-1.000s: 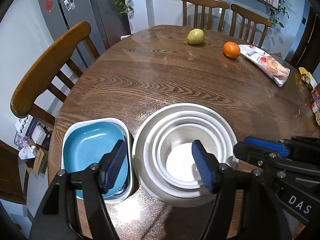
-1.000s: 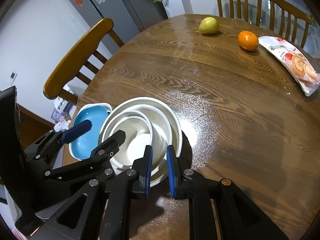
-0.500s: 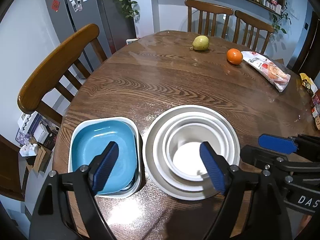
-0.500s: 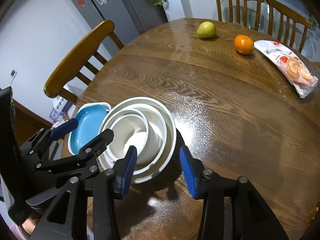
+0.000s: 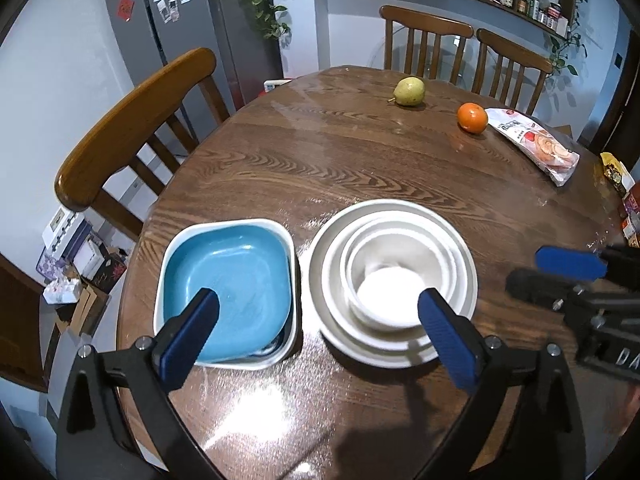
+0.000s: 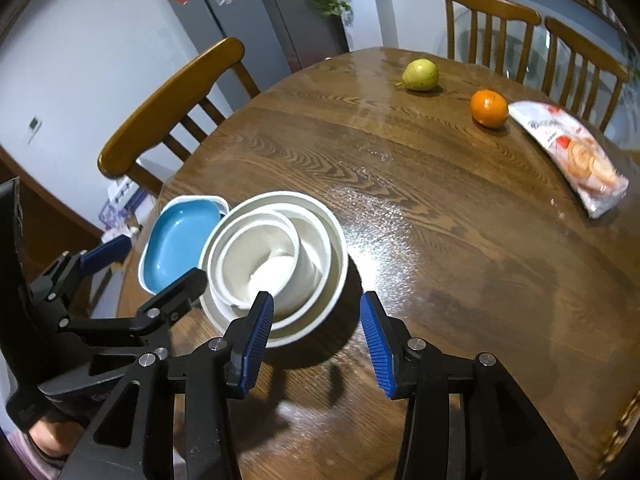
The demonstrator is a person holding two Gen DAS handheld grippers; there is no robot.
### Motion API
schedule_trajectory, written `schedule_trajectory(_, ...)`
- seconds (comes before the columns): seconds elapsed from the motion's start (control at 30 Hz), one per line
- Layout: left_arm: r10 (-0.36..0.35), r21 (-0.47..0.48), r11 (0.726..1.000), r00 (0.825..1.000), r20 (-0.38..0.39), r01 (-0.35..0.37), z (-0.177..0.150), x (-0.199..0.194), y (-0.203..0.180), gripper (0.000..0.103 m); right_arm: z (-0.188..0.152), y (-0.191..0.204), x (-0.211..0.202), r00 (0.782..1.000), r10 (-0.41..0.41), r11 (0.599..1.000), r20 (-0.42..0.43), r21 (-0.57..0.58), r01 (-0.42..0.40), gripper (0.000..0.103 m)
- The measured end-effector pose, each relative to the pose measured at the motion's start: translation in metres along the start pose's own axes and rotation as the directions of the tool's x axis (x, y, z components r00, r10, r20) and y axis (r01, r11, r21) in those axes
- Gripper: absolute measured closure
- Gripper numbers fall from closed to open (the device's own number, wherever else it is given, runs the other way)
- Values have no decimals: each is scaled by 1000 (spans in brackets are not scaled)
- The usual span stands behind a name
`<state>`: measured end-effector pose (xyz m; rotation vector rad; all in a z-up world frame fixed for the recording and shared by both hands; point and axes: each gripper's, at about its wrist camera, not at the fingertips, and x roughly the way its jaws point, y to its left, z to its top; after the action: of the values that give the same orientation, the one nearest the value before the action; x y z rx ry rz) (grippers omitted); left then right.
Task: Organize plates and bowls
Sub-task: 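Open both grippers to release the ramekin and withdraw, then move both grippers to the rim of the large white bowl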
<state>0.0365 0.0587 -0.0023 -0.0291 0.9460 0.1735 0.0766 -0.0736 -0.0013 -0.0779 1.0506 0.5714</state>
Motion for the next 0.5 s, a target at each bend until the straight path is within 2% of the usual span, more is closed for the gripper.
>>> schedule_trajectory(0.2, -7, -45, 999, 1000, -17, 7, -7, -6, 9, 3, 4, -3, -13, 1000, -8, 998, 2, -66, 8, 57)
schedule_trajectory(0.5, -10, -78, 997, 998, -56, 6, -20, -2, 15, 4, 8, -12, -9, 1000, 5, 996, -21, -89, -7, 57)
